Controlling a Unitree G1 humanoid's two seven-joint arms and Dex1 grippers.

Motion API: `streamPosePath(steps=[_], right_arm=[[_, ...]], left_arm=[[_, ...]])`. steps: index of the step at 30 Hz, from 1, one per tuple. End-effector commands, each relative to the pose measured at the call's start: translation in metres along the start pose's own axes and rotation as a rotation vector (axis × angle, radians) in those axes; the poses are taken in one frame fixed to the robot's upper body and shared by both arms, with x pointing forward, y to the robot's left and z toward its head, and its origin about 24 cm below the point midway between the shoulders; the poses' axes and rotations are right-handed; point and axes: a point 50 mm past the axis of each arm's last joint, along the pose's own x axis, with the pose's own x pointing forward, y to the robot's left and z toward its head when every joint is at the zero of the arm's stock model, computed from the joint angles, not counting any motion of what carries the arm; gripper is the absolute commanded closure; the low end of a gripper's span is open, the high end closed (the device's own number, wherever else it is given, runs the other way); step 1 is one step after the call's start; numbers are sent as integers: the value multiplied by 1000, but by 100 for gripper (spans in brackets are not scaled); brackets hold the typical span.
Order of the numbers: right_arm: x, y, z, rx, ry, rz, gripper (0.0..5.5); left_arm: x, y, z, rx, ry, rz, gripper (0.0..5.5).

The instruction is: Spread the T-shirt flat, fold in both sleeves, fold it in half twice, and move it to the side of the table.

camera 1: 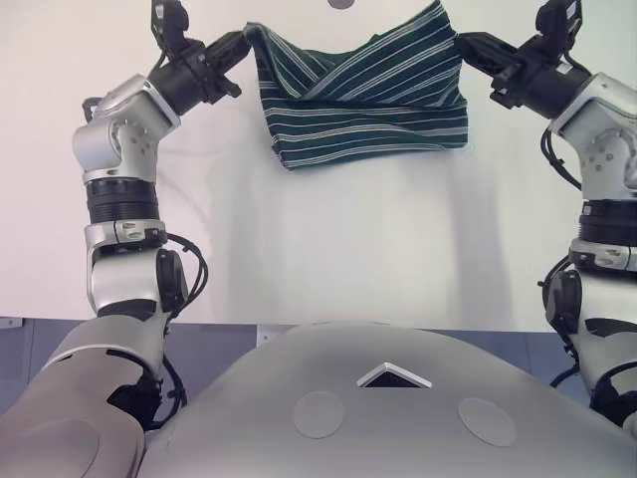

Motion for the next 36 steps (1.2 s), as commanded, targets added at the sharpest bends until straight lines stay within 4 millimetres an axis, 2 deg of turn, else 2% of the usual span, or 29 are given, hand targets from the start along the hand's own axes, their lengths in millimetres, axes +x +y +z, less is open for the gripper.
streamPosePath(steps=[1,4,6,7,9,10,12,13,14,15,17,20,23,24,25,27,28,30,31,33,34,36], right_arm=[[24,-26,-11,41,5,-182,546],[38,-38,-25,51,44,-284,546],[45,-40,-29,30,50,-320,510],[46,-41,-30,-12,50,-345,475],[44,-45,-22,-203,20,-428,473],[43,-45,-18,-306,5,-439,473],[44,-38,-21,-417,31,-358,494],[47,-34,-27,-451,67,-302,509],[52,-30,-32,-482,109,-264,536],[59,-26,-36,-517,151,-231,550],[72,-17,-42,-591,253,-156,550],[77,-10,-64,-660,459,-51,550],[60,-10,-90,-850,685,147,550],[51,-4,-99,-862,748,283,550],[43,13,-105,-841,750,462,550],[48,57,-98,-758,597,646,550],[57,80,-88,-707,481,671,550],[69,109,-69,-636,319,648,550],[72,113,-63,-621,282,604,550],[71,106,-52,-611,219,455,550],[69,100,-47,-622,193,381,529],[58,88,-36,-666,125,277,495]], left_arm=[[12,10,-6,66,72,119,550],[20,14,-12,108,109,173,550],[25,15,-14,125,114,201,512],[26,17,-16,155,124,220,481],[24,23,-16,275,130,286,461],[21,22,-9,335,79,287,461],[19,-1,3,417,-22,117,459],[20,-20,2,443,-14,-35,479],[21,-40,-6,501,59,-184,499],[22,-53,-23,644,188,-288,519],[18,-63,-54,883,415,-428,548],[14,-53,-72,1040,582,-439,548],[13,-25,-74,1232,734,-358,548],[14,-16,-71,1303,770,-330,548],[19,-5,-63,1416,794,-276,548],[32,6,-45,1587,789,-174,548],[42,6,-35,1653,752,-121,548],[59,1,-26,1737,666,-58,548],[64,0,-24,1760,625,-31,548],[62,1,-22,1729,502,24,548],[58,2,-18,1719,430,52,550],[41,2,-6,1672,236,67,519]])
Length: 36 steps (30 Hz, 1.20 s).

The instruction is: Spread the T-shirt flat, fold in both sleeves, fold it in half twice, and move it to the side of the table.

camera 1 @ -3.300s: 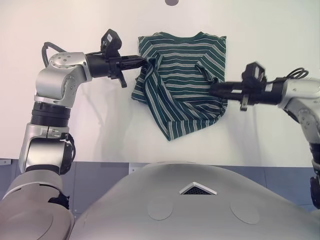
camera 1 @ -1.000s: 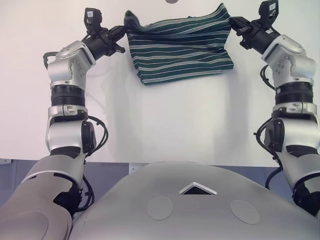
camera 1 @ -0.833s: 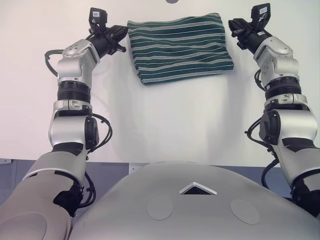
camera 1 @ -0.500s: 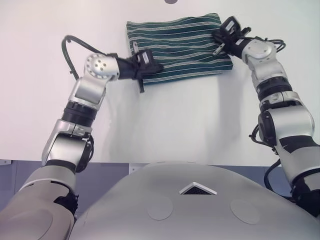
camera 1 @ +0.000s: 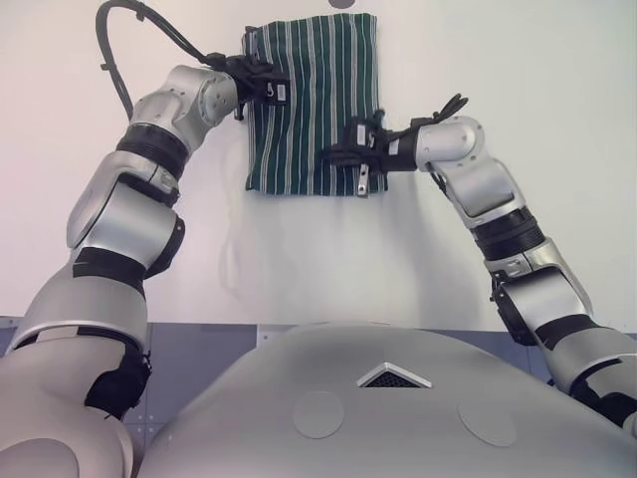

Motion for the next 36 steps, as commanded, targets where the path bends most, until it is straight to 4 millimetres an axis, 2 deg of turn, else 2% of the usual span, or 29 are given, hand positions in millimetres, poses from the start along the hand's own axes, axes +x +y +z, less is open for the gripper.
streamPosePath(steps=[1,4,6,8,11,15,19,20,22,25,27,30,32,34,36], right_arm=[[-32,-16,1,-82,-16,-196,478],[-58,-6,-23,-393,123,-171,414],[-68,9,-48,-558,205,-88,373],[-68,16,-66,-661,242,-45,350],[-59,20,-77,-758,231,-48,350],[-36,23,-72,-880,147,-22,350],[-32,27,-76,-905,131,27,430],[-32,28,-77,-907,130,34,447],[-33,27,-77,-873,128,32,478],[-32,21,-66,-609,76,-51,525],[-38,22,-54,-444,45,-33,550],[-67,40,-30,-157,6,138,550],[-85,43,-13,7,-35,197,550],[-96,32,2,151,-92,175,550],[-96,16,8,254,-113,121,550]], left_arm=[[-36,11,-18,-76,-151,209,501],[-76,-3,-35,45,-230,205,446],[-98,-28,-44,151,-261,94,409],[-117,-56,-48,202,-298,-29,388],[-120,-73,-37,213,-385,-89,388],[-115,-82,-14,199,-493,-92,388],[-106,-85,-5,196,-518,-112,385],[-105,-86,-3,189,-523,-125,405],[-103,-88,-2,151,-527,-159,436],[-102,-83,4,29,-546,-208,485],[-105,-73,7,-137,-524,-293,529],[-136,-56,19,-513,-551,-620,547],[-152,-46,22,-691,-570,-760,547],[-151,-30,18,-840,-570,-732,547],[-138,-15,10,-973,-538,-636,547]])
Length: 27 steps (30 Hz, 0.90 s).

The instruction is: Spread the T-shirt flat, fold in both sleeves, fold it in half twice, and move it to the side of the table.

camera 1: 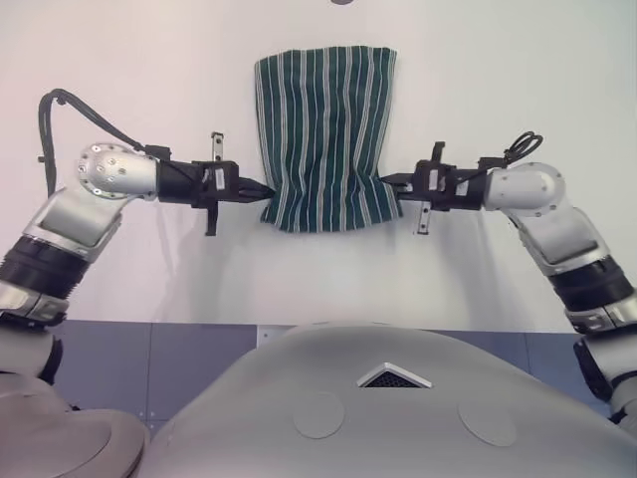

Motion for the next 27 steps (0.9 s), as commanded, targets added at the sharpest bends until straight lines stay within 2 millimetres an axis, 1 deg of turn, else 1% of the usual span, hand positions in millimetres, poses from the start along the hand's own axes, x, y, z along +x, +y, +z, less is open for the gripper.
streamPosePath(steps=[1,3,5,6,7,8,10,12,14,15,16,17,21,23,24,27], right_arm=[[-17,-28,33,251,-94,-56,550],[-12,-42,37,361,-108,-98,550],[-8,-49,39,410,-107,-115,550],[-8,-48,37,405,-85,-114,550],[-10,-44,32,388,-49,-112,550],[-11,-40,28,376,-22,-107,550],[-14,-35,18,370,22,-113,550],[-15,-33,9,369,56,-125,550],[-16,-33,3,361,86,-130,550],[-16,-33,1,357,97,-128,550],[-16,-33,0,354,103,-126,550],[-16,-33,-1,352,109,-124,550],[-12,-30,-5,343,122,-104,550],[-9,-26,-8,341,134,-92,550],[-9,-25,-9,335,143,-88,550],[-8,-24,-12,322,162,-82,550]], left_arm=[[-17,36,19,-264,-106,151,547],[-15,54,16,-328,-113,252,547],[-13,54,5,-297,-20,273,547],[-12,49,4,-238,14,251,547],[-10,45,4,-111,53,263,547],[-6,40,6,28,93,268,547],[5,19,12,236,83,210,499],[18,-5,16,367,55,130,460],[30,-27,12,481,59,39,425],[34,-35,7,532,76,5,415],[36,-38,4,565,89,-13,391],[39,-40,-1,589,105,-19,374],[50,-40,-21,659,158,-14,374],[58,-42,-30,650,183,-36,374],[60,-47,-38,619,215,-83,374],[58,-63,-56,513,312,-216,428]])
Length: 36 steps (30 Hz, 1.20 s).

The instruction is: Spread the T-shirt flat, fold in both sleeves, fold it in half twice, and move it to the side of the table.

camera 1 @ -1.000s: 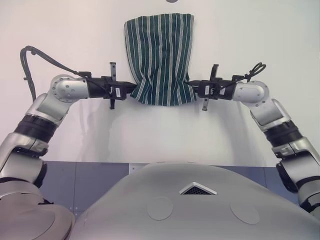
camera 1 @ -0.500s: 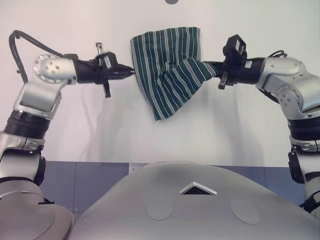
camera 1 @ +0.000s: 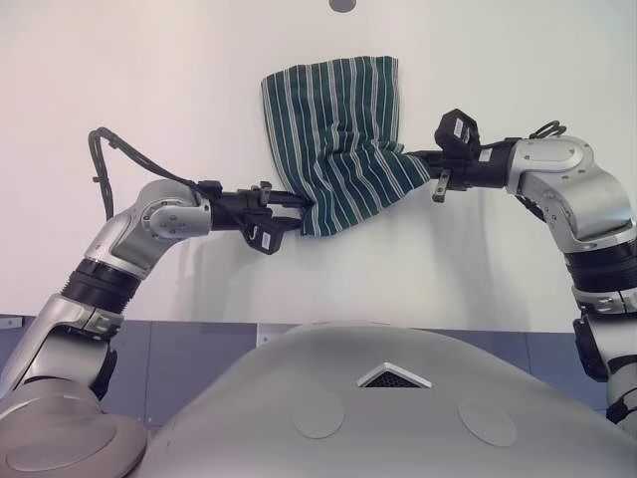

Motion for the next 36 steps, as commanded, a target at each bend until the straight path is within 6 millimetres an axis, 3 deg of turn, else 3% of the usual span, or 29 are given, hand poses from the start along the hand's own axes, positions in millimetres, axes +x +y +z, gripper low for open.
streamPosePath(steps=[1,5,7,10,12,15,21,28,32,36], right_arm=[[2,1,-5,-7,19,9,550],[3,1,-7,-8,25,6,550],[2,3,-8,-4,31,17,550],[-6,10,-9,11,42,94,550],[-11,7,-3,57,3,107,550],[-14,-3,11,103,-75,94,550],[5,-32,53,86,-195,15,550],[40,-73,66,108,-125,-147,550],[55,-90,70,90,-67,-281,456],[55,-109,83,-45,-131,-533,456]], left_arm=[[1,-56,-17,-188,143,-330,446],[-2,-61,-19,-362,142,-348,526],[-4,-54,-14,-587,75,-306,549],[-24,-30,-2,-973,-116,-295,549],[-42,4,-8,-1126,-242,-157,549],[-58,47,-22,-1227,-351,54,549],[-58,63,-52,-1376,-312,295,549],[-65,74,-76,-1437,-285,500,549],[-56,76,-92,-1453,-165,602,550],[-46,62,-112,-1441,47,714,550]])
